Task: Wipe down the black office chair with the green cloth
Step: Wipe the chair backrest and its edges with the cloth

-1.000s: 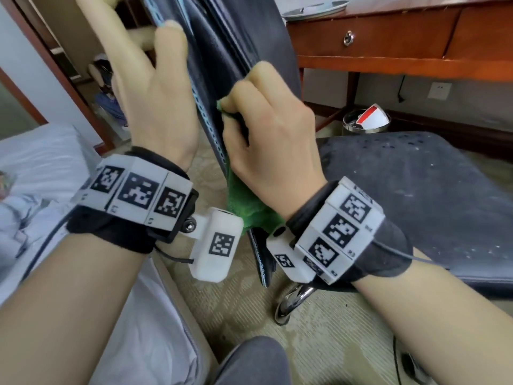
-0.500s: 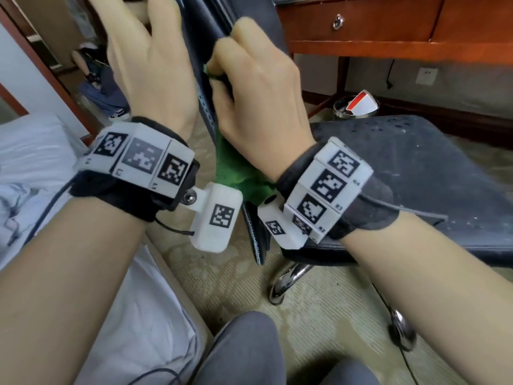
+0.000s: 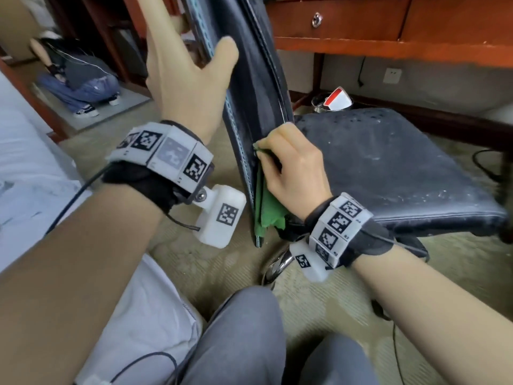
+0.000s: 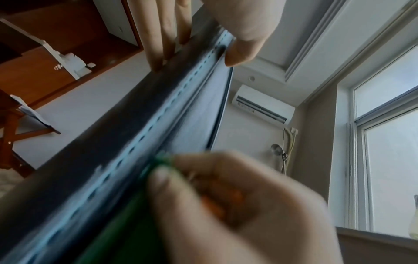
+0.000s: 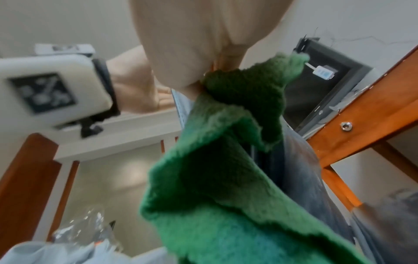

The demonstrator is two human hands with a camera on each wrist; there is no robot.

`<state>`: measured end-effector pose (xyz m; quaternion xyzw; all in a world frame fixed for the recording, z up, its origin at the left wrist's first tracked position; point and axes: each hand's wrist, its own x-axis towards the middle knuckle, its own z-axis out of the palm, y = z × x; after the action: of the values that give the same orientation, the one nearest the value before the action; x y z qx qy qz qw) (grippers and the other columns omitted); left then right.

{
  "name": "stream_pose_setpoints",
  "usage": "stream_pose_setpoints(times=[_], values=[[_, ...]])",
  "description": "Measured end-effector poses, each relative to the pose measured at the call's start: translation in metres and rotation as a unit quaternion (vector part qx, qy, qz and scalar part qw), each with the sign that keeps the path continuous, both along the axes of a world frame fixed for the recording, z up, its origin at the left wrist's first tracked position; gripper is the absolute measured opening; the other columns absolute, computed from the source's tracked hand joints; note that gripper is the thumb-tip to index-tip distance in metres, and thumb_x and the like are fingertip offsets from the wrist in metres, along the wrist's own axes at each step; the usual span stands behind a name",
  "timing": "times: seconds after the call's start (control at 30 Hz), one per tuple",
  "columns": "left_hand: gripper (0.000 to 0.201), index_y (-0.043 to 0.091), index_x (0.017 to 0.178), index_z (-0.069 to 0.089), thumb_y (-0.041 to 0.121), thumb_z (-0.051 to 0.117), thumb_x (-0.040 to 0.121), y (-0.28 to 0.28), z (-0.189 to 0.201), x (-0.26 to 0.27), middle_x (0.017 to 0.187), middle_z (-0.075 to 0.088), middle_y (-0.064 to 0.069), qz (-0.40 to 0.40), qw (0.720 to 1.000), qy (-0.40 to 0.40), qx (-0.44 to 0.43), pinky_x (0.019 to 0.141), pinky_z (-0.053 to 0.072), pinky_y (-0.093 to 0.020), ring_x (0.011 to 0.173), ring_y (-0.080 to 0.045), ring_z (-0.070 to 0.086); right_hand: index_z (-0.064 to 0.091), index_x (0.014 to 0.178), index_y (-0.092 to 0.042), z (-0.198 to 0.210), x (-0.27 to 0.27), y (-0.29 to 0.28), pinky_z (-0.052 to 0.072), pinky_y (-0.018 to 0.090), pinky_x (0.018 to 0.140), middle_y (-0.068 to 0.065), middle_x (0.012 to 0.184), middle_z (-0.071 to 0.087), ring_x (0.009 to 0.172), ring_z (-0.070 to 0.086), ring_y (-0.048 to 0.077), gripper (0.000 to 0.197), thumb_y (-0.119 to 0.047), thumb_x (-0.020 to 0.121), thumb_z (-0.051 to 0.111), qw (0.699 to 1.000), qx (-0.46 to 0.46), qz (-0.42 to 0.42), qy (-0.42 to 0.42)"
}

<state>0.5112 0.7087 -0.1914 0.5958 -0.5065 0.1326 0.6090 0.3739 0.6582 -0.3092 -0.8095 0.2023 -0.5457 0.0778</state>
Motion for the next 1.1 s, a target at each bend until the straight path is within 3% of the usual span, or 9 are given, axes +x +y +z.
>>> stream_pose_setpoints(times=[0.13, 0.23, 0.3, 0.43, 0.6, 0.67, 0.83, 1.0, 1.1], values=[[0.081, -0.004, 0.145, 0.031, 0.031, 0.061, 0.078, -0.003, -0.02, -0.006, 0.129, 0.058, -0.007, 0.009, 1.0, 0.0, 0.001, 0.103, 0.043, -0.034, 0.112, -0.02, 0.057, 0.069, 0.092, 0.001, 0.013, 0.011, 0.004, 0.05, 0.026, 0.072, 0.011, 0.091, 0.062, 0.082, 0.06, 0.02, 0.009, -0.001, 0.088, 0.06, 0.997, -0.011, -0.044, -0.068], [0.077, -0.004, 0.14, 0.038, 0.034, 0.058, 0.077, 0.0, -0.021, -0.015, 0.111, 0.06, 0.0, 0.009, 1.0, 0.004, 0.002, 0.096, 0.044, -0.038, 0.094, -0.015, 0.054, 0.068, 0.091, 0.001, -0.005, 0.013, 0.008, 0.049, 0.03, 0.069, 0.012, 0.09, 0.06, 0.079, 0.058, 0.022, 0.01, 0.001, 0.088, 0.059, 0.996, -0.004, -0.063, -0.059], [0.071, 0.001, 0.137, 0.042, 0.035, 0.058, 0.077, 0.001, -0.022, -0.014, 0.105, 0.056, 0.0, 0.021, 1.0, 0.007, 0.013, 0.09, 0.041, -0.032, 0.088, -0.014, 0.046, 0.068, 0.089, 0.001, -0.019, 0.012, 0.011, 0.048, 0.032, 0.067, 0.013, 0.088, 0.058, 0.076, 0.057, 0.023, 0.01, 0.003, 0.088, 0.058, 0.997, 0.001, -0.068, -0.044], [0.057, 0.0, 0.119, 0.052, 0.04, 0.056, 0.077, 0.0, -0.023, -0.009, 0.117, 0.059, -0.01, 0.05, 0.998, -0.013, 0.029, 0.086, 0.035, -0.027, 0.102, -0.026, 0.053, 0.068, 0.085, -0.001, -0.021, 0.007, 0.017, 0.047, 0.028, 0.067, 0.011, 0.086, 0.057, 0.075, 0.057, 0.022, 0.008, 0.003, 0.084, 0.061, 0.996, 0.034, -0.085, 0.006], [0.052, 0.0, 0.101, 0.056, 0.046, 0.051, 0.076, -0.004, -0.027, -0.009, 0.106, 0.062, -0.019, 0.072, 0.996, -0.039, 0.03, 0.078, 0.036, -0.028, 0.098, -0.036, 0.056, 0.069, 0.084, -0.004, 0.008, 0.008, 0.017, 0.033, 0.003, 0.073, 0.008, 0.085, 0.061, 0.079, 0.055, 0.012, 0.008, 0.001, 0.082, 0.062, 0.992, 0.03, -0.099, -0.074], [0.039, 0.009, 0.086, 0.047, 0.047, 0.05, 0.076, -0.004, -0.028, -0.01, 0.092, 0.06, -0.016, 0.087, 0.995, -0.042, 0.039, 0.074, 0.034, -0.026, 0.096, -0.036, 0.057, 0.068, 0.084, -0.002, 0.008, 0.01, 0.018, 0.034, 0.004, 0.073, 0.01, 0.086, 0.06, 0.079, 0.054, 0.013, 0.009, 0.003, 0.082, 0.061, 0.991, 0.025, -0.103, -0.085], [0.03, 0.02, 0.08, 0.039, 0.048, 0.047, 0.075, -0.006, -0.029, -0.015, 0.068, 0.036, 0.012, 0.093, 0.994, -0.029, 0.056, 0.07, 0.03, -0.021, 0.086, -0.028, 0.058, 0.067, 0.082, 0.002, -0.021, 0.002, 0.02, 0.035, 0.007, 0.071, 0.013, 0.084, 0.054, 0.076, 0.051, 0.014, 0.008, 0.008, 0.083, 0.06, 0.995, 0.028, -0.075, -0.066], [0.034, 0.016, 0.081, 0.04, 0.048, 0.047, 0.072, -0.007, -0.028, -0.017, 0.083, 0.059, -0.005, 0.084, 0.996, -0.014, 0.034, 0.079, 0.047, -0.033, 0.087, -0.028, 0.062, 0.065, 0.081, 0.001, -0.044, -0.009, 0.023, 0.047, 0.026, 0.065, 0.011, 0.085, 0.054, 0.073, 0.053, 0.02, 0.007, 0.004, 0.085, 0.06, 0.996, 0.056, -0.068, 0.014], [0.036, 0.015, 0.083, 0.04, 0.049, 0.046, 0.072, -0.006, -0.028, -0.018, 0.086, 0.058, -0.005, 0.079, 0.996, -0.017, 0.025, 0.081, 0.047, -0.035, 0.091, -0.03, 0.062, 0.067, 0.084, -0.003, -0.041, -0.026, 0.023, 0.04, 0.01, 0.076, 0.008, 0.087, 0.057, 0.08, 0.055, 0.015, 0.008, 0.003, 0.084, 0.061, 0.993, 0.075, -0.088, 0.003]])
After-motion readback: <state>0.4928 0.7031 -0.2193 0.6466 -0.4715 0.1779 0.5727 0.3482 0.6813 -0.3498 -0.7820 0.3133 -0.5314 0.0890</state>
